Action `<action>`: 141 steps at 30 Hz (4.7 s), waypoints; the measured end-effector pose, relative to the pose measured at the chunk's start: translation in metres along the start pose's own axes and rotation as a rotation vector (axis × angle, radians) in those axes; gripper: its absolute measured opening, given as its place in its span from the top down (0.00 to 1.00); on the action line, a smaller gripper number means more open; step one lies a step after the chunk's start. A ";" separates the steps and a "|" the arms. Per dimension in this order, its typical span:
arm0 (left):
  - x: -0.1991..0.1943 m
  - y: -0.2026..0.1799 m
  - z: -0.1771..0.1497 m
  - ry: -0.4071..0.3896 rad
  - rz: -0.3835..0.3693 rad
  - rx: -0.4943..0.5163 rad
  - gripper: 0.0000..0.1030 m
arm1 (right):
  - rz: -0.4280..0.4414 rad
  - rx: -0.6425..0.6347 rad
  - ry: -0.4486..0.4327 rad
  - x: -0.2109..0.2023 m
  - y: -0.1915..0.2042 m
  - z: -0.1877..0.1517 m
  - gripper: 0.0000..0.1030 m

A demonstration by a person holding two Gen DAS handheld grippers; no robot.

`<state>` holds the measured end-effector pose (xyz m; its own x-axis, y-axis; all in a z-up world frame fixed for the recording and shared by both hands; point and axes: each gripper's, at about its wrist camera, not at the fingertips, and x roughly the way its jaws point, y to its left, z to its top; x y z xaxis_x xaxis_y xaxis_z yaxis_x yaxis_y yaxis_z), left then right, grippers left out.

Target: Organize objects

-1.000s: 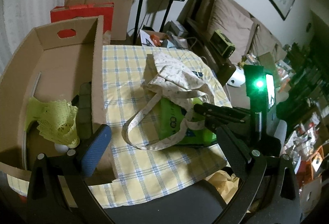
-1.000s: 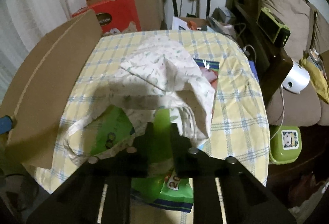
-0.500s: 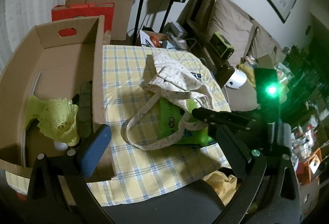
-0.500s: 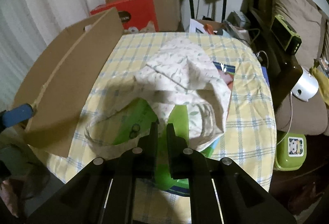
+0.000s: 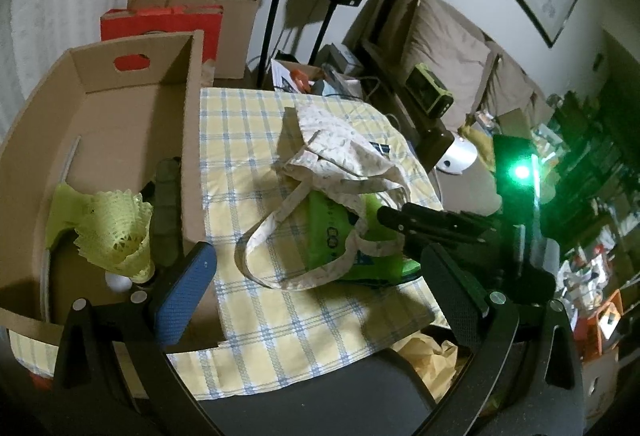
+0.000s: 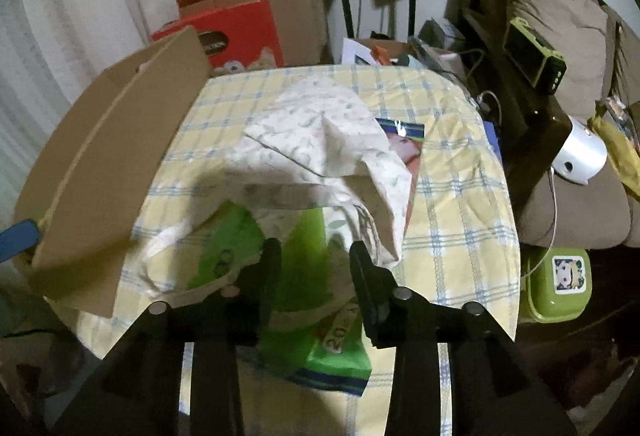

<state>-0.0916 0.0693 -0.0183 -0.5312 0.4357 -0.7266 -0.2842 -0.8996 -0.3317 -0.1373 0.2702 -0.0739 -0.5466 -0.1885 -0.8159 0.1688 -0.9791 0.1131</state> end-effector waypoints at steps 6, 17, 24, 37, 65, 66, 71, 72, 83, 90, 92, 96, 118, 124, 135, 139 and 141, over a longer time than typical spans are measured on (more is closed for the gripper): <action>0.001 -0.001 -0.001 0.006 -0.002 0.004 0.01 | 0.012 -0.005 0.025 0.014 0.001 -0.006 0.57; 0.003 0.002 0.000 0.003 -0.003 -0.010 0.01 | 0.037 -0.120 -0.002 0.005 0.032 -0.010 0.89; 0.001 0.006 0.000 -0.001 -0.009 -0.027 0.01 | 0.013 -0.171 0.008 0.009 0.049 -0.015 0.90; -0.004 0.013 0.003 -0.008 -0.029 -0.056 0.01 | 0.108 -0.053 0.015 0.005 0.029 -0.002 0.77; -0.007 0.018 0.001 -0.007 -0.038 -0.083 0.01 | 0.011 -0.086 -0.068 0.001 0.033 -0.008 0.71; -0.007 0.018 0.001 -0.007 -0.040 -0.083 0.01 | 0.026 -0.067 -0.085 -0.005 0.029 -0.006 0.71; -0.006 0.016 0.001 -0.005 -0.041 -0.075 0.01 | 0.091 0.004 -0.186 -0.039 0.015 0.010 0.71; -0.006 0.016 0.001 -0.005 -0.040 -0.074 0.01 | 0.101 0.011 -0.208 -0.047 0.015 0.013 0.71; -0.002 0.000 0.007 0.021 -0.054 -0.036 0.01 | 0.130 0.023 -0.318 -0.101 0.014 0.034 0.71; 0.019 -0.029 0.011 0.047 -0.104 0.024 0.01 | 0.141 0.030 -0.332 -0.117 0.010 0.042 0.71; 0.027 -0.039 0.011 0.038 -0.108 0.054 0.01 | 0.140 0.029 -0.334 -0.119 0.009 0.041 0.71; 0.041 -0.054 0.011 -0.040 -0.045 0.104 0.01 | 0.155 0.046 -0.324 -0.119 0.005 0.038 0.71; 0.078 -0.085 0.004 -0.058 0.041 0.315 0.97 | 0.206 0.138 -0.279 -0.087 -0.016 0.039 0.70; 0.073 -0.098 -0.008 -0.049 -0.003 0.347 0.97 | 0.236 0.210 -0.278 -0.082 -0.027 0.048 0.70; 0.089 -0.076 -0.007 -0.009 -0.008 0.246 0.98 | 0.395 0.294 -0.227 -0.081 -0.035 0.048 0.70; 0.095 -0.068 -0.008 0.009 -0.030 0.216 0.98 | 0.434 0.314 -0.219 -0.084 -0.039 0.047 0.70; 0.093 -0.073 -0.011 0.006 -0.046 0.234 0.98 | 0.428 0.325 -0.223 -0.084 -0.041 0.047 0.70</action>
<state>-0.1116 0.1752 -0.0687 -0.5090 0.4755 -0.7175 -0.4859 -0.8468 -0.2165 -0.1372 0.3225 0.0163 -0.6508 -0.5499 -0.5236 0.1717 -0.7783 0.6040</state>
